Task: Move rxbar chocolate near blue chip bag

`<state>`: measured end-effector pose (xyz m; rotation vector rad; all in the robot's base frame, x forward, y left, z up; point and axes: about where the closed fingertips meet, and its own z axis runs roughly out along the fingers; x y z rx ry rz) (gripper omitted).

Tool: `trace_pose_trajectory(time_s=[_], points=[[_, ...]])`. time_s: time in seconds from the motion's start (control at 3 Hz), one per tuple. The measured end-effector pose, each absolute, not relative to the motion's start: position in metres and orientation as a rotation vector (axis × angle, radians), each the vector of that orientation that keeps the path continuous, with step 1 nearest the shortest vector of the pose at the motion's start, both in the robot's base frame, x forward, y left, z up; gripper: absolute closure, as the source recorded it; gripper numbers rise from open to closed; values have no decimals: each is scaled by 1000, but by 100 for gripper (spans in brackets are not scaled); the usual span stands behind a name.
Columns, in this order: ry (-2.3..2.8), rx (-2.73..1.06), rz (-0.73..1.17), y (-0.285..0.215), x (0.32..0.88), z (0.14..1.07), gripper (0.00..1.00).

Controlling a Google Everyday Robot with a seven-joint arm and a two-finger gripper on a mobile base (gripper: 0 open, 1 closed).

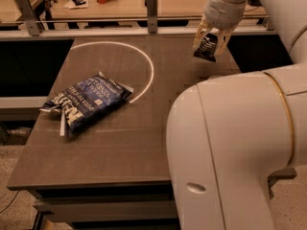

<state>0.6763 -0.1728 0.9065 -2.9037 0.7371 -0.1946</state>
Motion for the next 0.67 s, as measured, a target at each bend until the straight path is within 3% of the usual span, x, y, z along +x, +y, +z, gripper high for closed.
trace_pose_trajectory(time_s=[0.67], points=[[801, -2844, -200, -166, 678, 911, 100]])
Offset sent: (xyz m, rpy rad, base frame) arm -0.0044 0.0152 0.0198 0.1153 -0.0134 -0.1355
